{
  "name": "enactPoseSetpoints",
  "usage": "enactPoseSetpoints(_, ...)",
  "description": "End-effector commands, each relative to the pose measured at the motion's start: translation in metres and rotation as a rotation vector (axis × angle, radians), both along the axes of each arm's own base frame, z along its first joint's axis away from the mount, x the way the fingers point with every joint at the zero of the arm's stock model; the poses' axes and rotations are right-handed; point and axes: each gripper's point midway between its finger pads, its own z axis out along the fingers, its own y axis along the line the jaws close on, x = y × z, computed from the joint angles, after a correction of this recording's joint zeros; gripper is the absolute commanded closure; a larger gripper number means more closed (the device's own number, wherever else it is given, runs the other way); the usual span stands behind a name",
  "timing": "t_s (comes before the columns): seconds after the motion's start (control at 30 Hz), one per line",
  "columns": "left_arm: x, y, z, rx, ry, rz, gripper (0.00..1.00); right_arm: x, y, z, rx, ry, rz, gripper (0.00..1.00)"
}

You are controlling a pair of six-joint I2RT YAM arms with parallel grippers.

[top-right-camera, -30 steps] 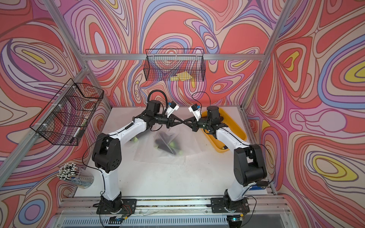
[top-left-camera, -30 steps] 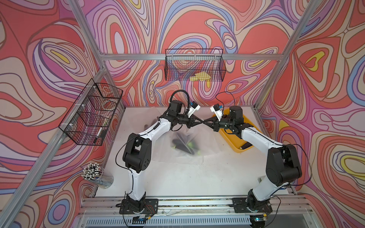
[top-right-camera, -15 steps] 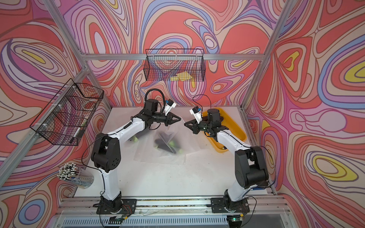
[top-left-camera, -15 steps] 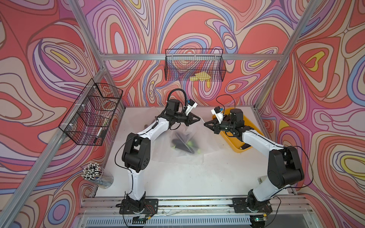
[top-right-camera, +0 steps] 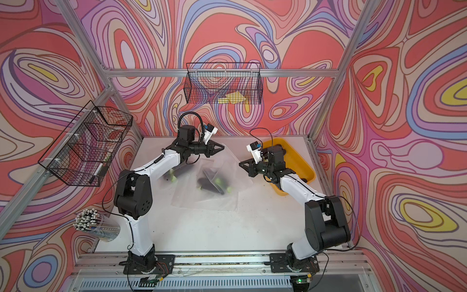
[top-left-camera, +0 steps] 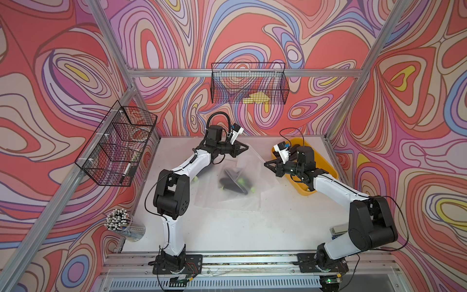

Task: Place the eggplant in a zip-top bag and seal the zipper
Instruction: Zip the zipper on the zipper food storage bag.

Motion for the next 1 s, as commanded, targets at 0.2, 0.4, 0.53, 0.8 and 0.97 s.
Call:
enactPoseSetpoints(0.2, 0.06, 0.07, 0.017, 0.022, -0.128, 0.277, 1.0, -0.023, -0.015, -0.026, -0.047, 0.156, -0.06, 0.97)
enactPoseSetpoints(0.4, 0.061, 0.079, 0.018, 0.003, -0.128, 0.286, 1.0, -0.031, -0.019, -0.03, -0.064, 0.174, -0.076, 0.97)
enactPoseSetpoints(0.53, 0.057, 0.074, 0.019, -0.026, -0.118, 0.255, 1.0, -0.03, -0.02, -0.029, -0.071, 0.166, -0.081, 0.97)
enactPoseSetpoints(0.8, 0.038, 0.051, 0.016, -0.006, -0.115, 0.169, 1.0, -0.017, -0.013, -0.014, -0.025, 0.144, -0.068, 0.96)
enactPoseSetpoints(0.97, 0.044, 0.055, 0.013, 0.008, -0.114, 0.202, 1.0, -0.024, -0.017, -0.02, -0.055, 0.154, -0.076, 0.96)
